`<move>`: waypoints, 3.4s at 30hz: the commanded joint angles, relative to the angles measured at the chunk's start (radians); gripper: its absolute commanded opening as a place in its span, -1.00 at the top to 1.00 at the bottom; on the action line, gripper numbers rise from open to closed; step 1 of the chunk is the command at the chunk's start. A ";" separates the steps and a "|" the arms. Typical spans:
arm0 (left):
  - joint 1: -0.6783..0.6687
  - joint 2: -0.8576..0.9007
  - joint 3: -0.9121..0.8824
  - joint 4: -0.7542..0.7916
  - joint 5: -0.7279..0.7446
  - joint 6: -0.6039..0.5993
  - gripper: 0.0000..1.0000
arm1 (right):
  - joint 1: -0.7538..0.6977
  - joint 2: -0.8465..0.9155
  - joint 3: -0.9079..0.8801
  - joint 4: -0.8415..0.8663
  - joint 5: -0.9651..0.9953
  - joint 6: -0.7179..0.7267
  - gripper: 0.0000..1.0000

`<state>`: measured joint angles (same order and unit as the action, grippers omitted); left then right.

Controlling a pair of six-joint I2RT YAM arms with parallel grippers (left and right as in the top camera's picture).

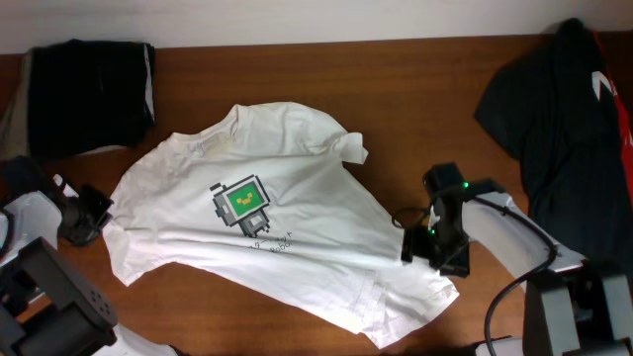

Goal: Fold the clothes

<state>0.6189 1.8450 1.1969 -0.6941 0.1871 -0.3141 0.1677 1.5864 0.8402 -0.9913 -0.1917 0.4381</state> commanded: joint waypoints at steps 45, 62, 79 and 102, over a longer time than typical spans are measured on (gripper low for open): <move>-0.341 0.052 0.014 0.088 0.026 -0.056 0.97 | -0.324 0.471 1.081 -0.315 -0.224 -0.258 -0.92; -0.341 0.056 0.014 0.065 0.026 -0.056 0.81 | -0.129 0.410 0.646 -0.118 0.104 -0.325 -0.24; -0.341 0.057 0.014 0.061 -0.004 -0.055 0.81 | -0.129 0.419 0.570 0.209 0.072 -0.251 0.92; -0.341 0.056 0.014 0.062 -0.027 -0.056 0.78 | -0.167 0.526 0.869 0.167 0.058 -0.196 -0.97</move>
<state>0.2768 1.8919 1.1969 -0.6308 0.1677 -0.3637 0.0467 2.1349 1.6150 -0.7216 -0.1322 0.2363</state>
